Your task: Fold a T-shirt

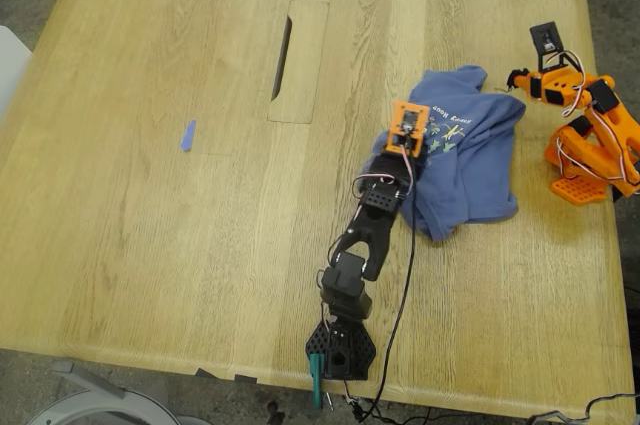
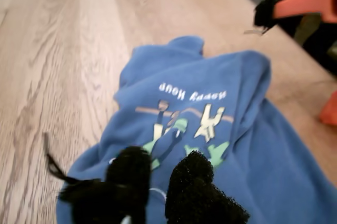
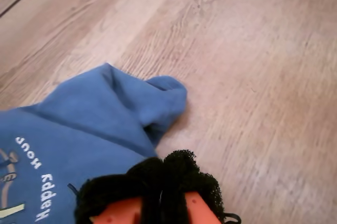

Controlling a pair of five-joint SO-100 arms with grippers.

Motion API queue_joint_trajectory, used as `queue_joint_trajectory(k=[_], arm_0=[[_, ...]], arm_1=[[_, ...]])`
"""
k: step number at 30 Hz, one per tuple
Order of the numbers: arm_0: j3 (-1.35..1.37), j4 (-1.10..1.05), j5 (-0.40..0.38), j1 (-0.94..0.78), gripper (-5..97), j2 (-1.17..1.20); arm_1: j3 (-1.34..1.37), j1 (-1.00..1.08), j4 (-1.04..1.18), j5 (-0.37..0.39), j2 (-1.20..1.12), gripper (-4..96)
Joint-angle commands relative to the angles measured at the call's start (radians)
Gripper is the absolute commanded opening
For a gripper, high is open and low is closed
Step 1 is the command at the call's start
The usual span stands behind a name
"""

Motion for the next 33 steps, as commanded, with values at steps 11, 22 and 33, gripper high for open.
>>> queue_joint_trajectory(k=[11,22,33], arm_0=[[-0.383,0.034,-0.012,0.147,0,-0.132],[-0.36,-0.067,-0.032,0.098,0,-0.293],[-0.207,-0.169,-0.044,0.009,0,-0.296]], arm_1=[[-0.02,-0.554,-0.244,-0.028,-0.213,0.2],[-0.008,-0.615,-0.278,0.018,-0.41,0.2],[0.236,-0.561,-0.25,0.08,-0.29,0.2]])
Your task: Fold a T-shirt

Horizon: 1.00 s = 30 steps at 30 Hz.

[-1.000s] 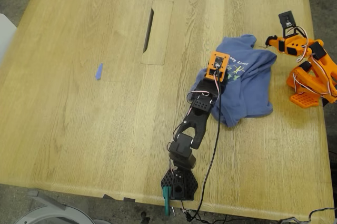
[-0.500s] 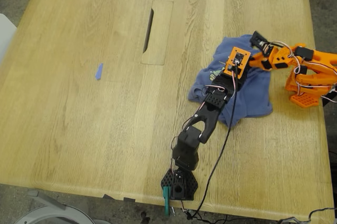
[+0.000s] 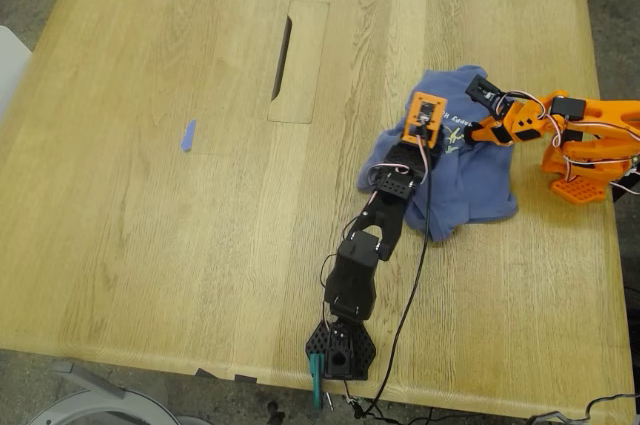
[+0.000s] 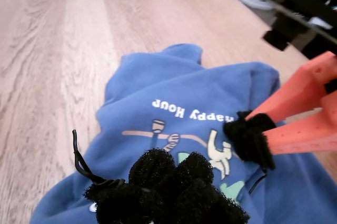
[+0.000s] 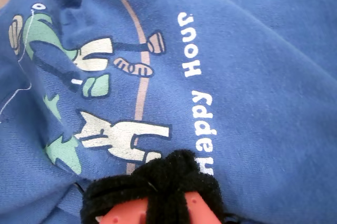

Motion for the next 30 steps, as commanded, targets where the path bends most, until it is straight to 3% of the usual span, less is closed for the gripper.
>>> queue_joint_trajectory(k=[1,8,16,30], arm_0=[[0.005,-0.002,-0.012,-0.006,0,0.043],[0.04,0.181,-0.041,-0.031,0,0.025],[0.035,0.311,-0.031,-0.107,0,-0.008],[-0.011,0.518,0.003,-0.245,0,-0.014]], arm_1=[[0.04,0.017,0.046,0.008,0.046,0.2],[0.101,0.035,0.193,0.014,0.216,0.2],[0.107,0.049,0.558,0.028,0.492,0.2],[-0.115,0.109,0.719,0.012,0.319,0.1]])
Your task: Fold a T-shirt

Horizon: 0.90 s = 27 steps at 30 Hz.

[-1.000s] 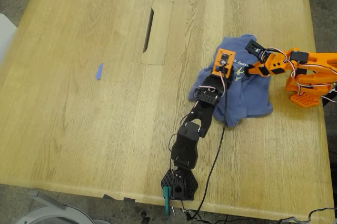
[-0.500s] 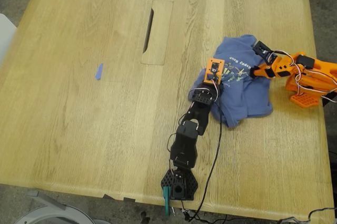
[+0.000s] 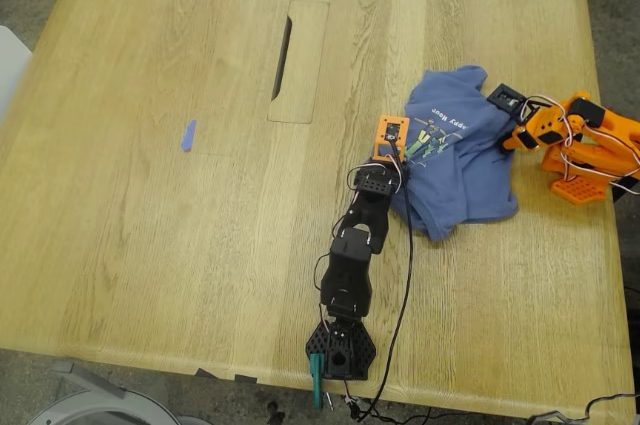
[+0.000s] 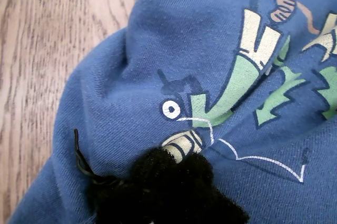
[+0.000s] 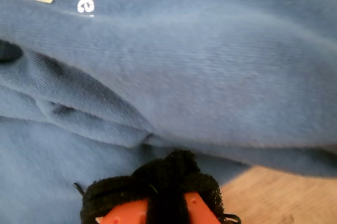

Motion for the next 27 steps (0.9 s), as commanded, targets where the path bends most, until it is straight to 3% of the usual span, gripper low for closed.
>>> queue_joint_trajectory(k=[1,10,20,27], arm_0=[[-0.06,0.051,0.018,-0.08,0,0.017],[-0.202,0.037,0.014,-0.178,0,-0.028],[-0.399,0.011,-0.012,-0.196,0,-0.041],[-0.477,0.176,-0.008,-0.149,0,0.017]], arm_1=[[-0.092,0.02,0.011,-0.005,-0.049,0.1],[-0.288,0.123,0.051,-0.021,-0.215,0.1],[-0.242,0.213,-0.129,-0.028,-0.239,0.0],[-0.235,0.252,-0.127,-0.031,-0.242,0.0]])
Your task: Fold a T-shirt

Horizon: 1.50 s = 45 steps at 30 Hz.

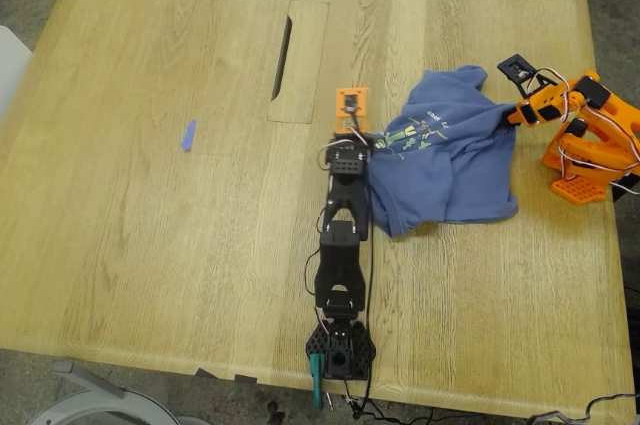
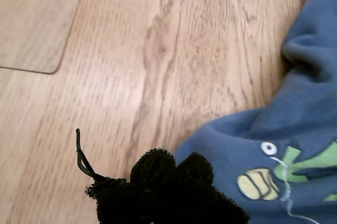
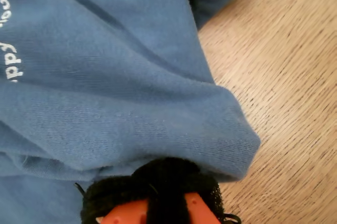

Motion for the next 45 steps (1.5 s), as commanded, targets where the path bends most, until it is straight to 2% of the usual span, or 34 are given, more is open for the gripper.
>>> queue_joint_trajectory(k=[1,6,18,28,40,45], arm_0=[[-0.121,0.06,0.0,0.023,0,0.118],[-0.075,0.117,0.003,0.0,0,0.167],[0.311,0.132,0.018,-0.17,0,0.46],[0.707,0.178,0.015,-0.382,0,0.85],[1.012,0.347,0.02,-0.675,0,1.278],[1.163,0.457,0.011,-0.802,0,1.531]], arm_1=[[-0.006,0.014,-0.012,-0.005,-0.008,0.0],[-0.023,0.077,-0.043,-0.009,-0.04,0.0],[-0.074,0.227,-0.026,-0.018,-0.095,0.0],[0.046,0.545,-0.164,-0.035,-0.095,0.0],[0.104,0.808,-0.206,-0.051,-0.091,0.0],[0.166,0.936,-0.17,-0.069,-0.038,0.0]])
